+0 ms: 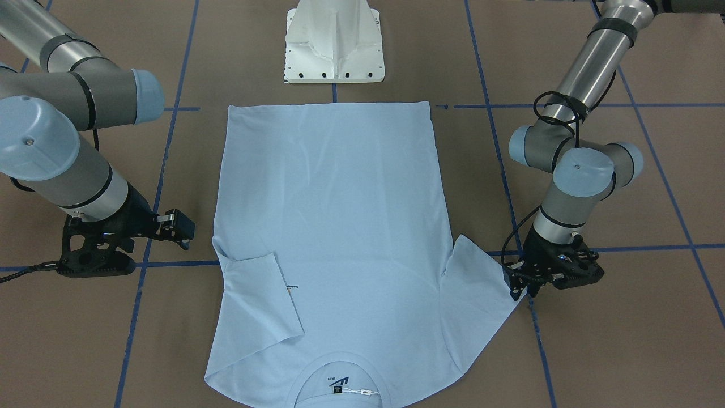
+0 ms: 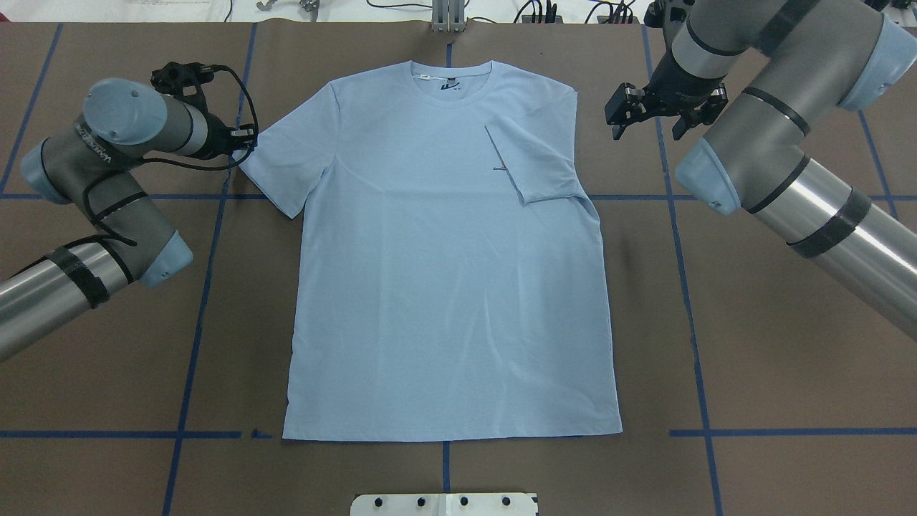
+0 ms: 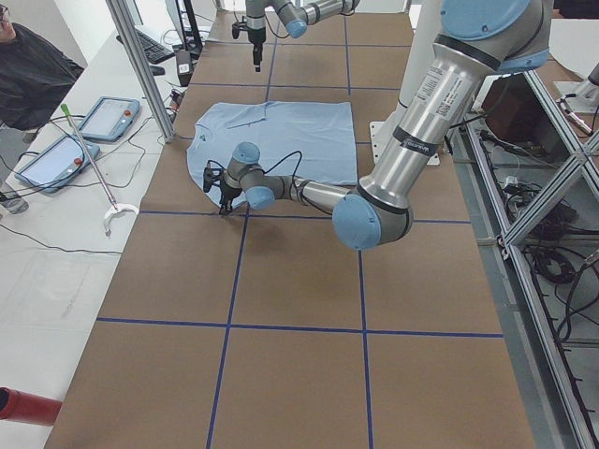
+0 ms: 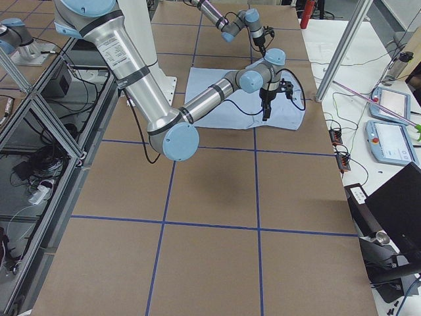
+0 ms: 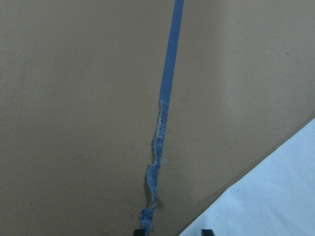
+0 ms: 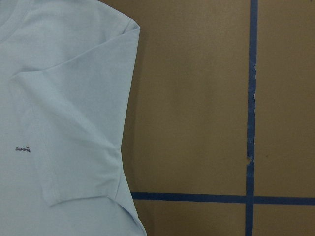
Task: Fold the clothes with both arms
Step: 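Release the sleeve and raise the right gripper while the left arm approaches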
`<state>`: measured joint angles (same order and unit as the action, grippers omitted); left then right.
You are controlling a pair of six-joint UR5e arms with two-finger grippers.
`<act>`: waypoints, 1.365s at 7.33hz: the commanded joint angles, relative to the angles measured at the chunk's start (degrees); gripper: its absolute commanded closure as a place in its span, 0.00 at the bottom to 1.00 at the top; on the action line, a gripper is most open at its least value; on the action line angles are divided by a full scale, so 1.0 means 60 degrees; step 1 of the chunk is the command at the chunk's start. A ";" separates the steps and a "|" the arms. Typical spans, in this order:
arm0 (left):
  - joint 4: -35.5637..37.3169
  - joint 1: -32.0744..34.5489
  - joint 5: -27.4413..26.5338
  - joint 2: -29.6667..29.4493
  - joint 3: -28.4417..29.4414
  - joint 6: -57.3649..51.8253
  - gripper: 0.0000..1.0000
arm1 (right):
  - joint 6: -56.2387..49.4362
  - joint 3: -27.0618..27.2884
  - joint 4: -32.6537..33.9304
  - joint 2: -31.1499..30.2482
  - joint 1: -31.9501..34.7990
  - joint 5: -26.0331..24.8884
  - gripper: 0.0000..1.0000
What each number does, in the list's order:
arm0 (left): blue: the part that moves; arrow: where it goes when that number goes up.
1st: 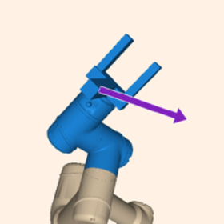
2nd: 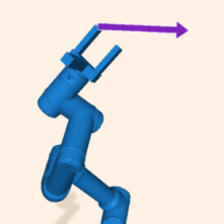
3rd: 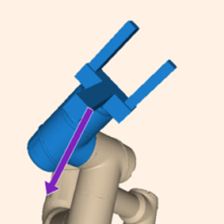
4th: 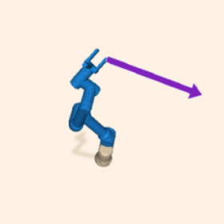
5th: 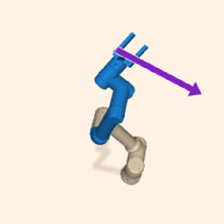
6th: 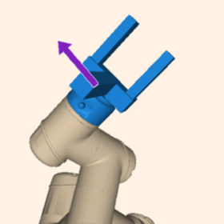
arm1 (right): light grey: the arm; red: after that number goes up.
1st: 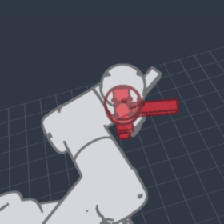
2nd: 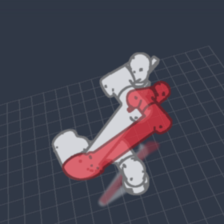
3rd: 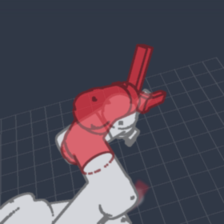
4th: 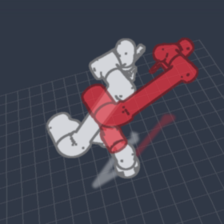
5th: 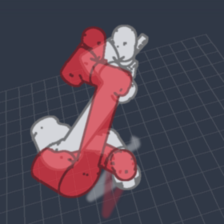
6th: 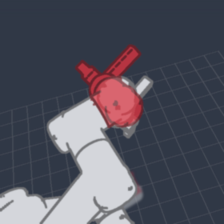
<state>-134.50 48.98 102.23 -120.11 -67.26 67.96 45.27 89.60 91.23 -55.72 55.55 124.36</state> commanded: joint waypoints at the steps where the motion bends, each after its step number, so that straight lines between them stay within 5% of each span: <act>1: 0.0034 -0.0004 -0.0002 -0.0007 -0.0026 0.0012 0.63 | -0.0016 -0.0006 0.0000 0.0000 0.0015 0.0000 0.00; 3: 0.0165 -0.0003 0.0027 0.0081 -0.0406 0.0012 0.99 | -0.0001 -0.0020 0.0000 0.0000 0.0015 0.0000 0.00; 6: 0.0283 -0.0091 0.0042 0.0066 -0.0538 0.0099 1.00 | 0.0028 -0.0006 0.0000 -0.0043 0.0015 0.0029 0.00; 8: 0.2145 -0.0367 0.0086 -0.0341 -0.1601 0.0158 1.00 | 0.0072 0.0009 -0.0014 -0.0073 0.0015 0.0044 0.00; 10: 0.2861 -0.0879 0.0042 -0.1509 -0.1260 0.1380 1.00 | 0.0101 0.0009 -0.0014 -0.0117 0.0015 0.0044 0.00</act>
<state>-119.92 45.81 102.63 -125.04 -75.88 71.55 45.76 89.67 91.15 -56.25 55.63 124.62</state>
